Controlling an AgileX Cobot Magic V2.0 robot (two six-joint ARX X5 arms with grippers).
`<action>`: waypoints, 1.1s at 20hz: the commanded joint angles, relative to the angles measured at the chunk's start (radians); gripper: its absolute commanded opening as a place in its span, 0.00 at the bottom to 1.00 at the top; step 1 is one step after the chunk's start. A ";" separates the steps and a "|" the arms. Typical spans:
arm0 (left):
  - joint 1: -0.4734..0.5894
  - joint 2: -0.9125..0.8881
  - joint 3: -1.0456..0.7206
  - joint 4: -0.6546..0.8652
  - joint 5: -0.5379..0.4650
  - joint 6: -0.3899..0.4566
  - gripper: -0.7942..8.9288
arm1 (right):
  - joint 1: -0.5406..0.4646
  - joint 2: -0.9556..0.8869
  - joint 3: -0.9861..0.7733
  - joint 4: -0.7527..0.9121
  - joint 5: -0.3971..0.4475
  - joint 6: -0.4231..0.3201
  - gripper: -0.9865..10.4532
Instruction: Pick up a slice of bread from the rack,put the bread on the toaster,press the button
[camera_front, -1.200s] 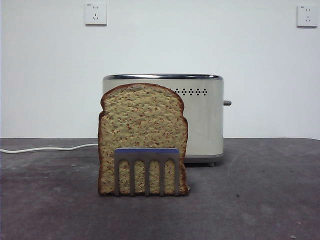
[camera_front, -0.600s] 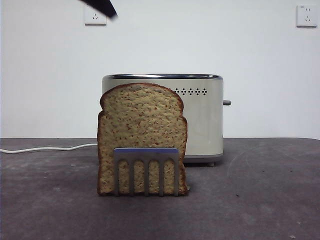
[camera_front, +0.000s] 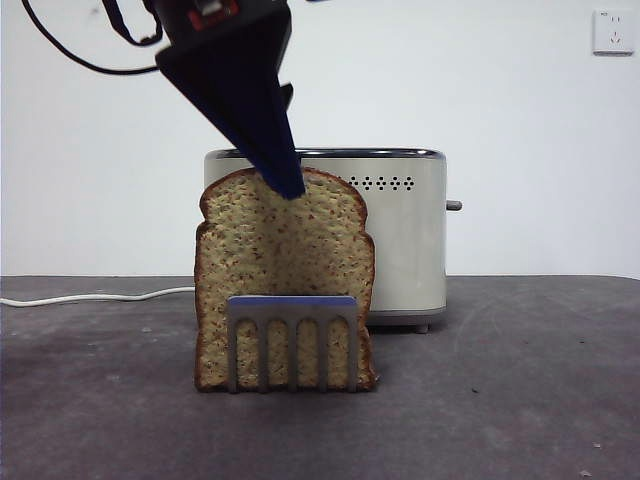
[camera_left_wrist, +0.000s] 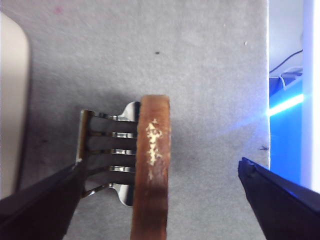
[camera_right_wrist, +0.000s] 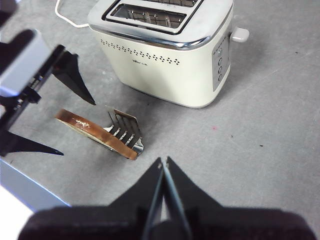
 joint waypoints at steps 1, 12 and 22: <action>0.001 0.008 -0.002 0.005 0.002 0.013 0.42 | 0.002 -0.002 0.001 0.001 -0.001 -0.008 0.08; 0.001 0.008 -0.002 0.003 0.010 0.011 0.07 | 0.002 -0.002 0.001 0.001 -0.001 -0.008 0.08; 0.001 -0.034 0.159 -0.076 0.004 0.011 0.07 | 0.002 -0.002 0.001 0.001 -0.001 -0.008 0.08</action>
